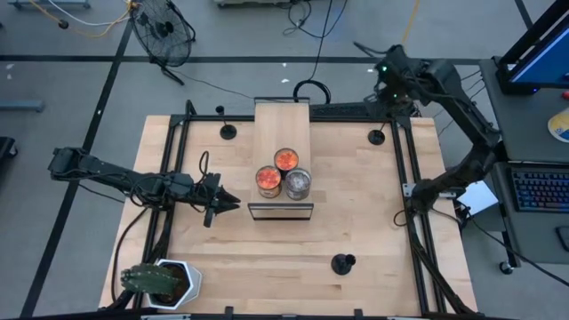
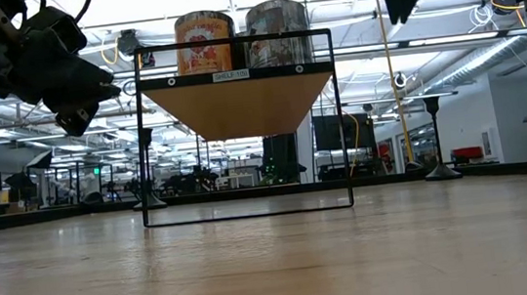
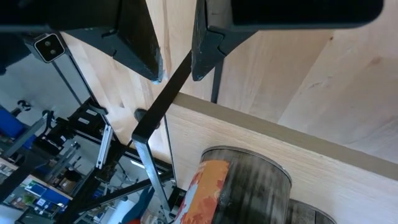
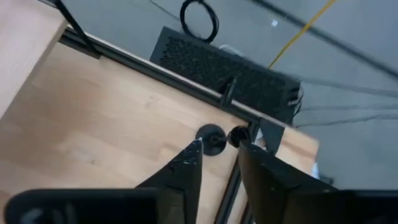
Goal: Pick & Place candle stick holders
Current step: Put the top right black candle holder on the shelf
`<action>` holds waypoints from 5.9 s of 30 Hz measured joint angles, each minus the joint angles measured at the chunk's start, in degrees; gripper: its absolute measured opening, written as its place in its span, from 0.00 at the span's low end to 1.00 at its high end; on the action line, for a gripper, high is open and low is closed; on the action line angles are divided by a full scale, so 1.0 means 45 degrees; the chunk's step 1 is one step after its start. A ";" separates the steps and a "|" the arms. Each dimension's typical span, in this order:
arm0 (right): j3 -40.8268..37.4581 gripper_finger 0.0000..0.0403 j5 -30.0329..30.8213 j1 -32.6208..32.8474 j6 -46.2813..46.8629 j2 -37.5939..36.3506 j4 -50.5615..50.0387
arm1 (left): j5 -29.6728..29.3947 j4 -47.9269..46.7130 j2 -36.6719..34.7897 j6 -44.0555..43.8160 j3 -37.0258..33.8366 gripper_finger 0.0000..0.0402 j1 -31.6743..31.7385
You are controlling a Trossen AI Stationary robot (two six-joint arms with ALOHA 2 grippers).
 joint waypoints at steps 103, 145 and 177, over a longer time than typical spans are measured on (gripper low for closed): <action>-0.8106 0.41 -0.2942 -0.3439 1.2299 -0.0064 0.5450 | 0.0370 0.0563 -0.0003 -0.2103 0.0000 0.23 -0.0003; -0.9176 0.41 -0.2088 -0.4500 1.5022 -0.1366 0.5712 | 0.0364 0.0549 -0.0002 -0.1999 0.0000 0.23 0.0000; -1.1079 0.05 -0.2423 -0.4544 1.3133 -0.1398 0.7828 | 0.0355 0.0551 -0.0002 -0.2667 0.0000 0.23 0.0000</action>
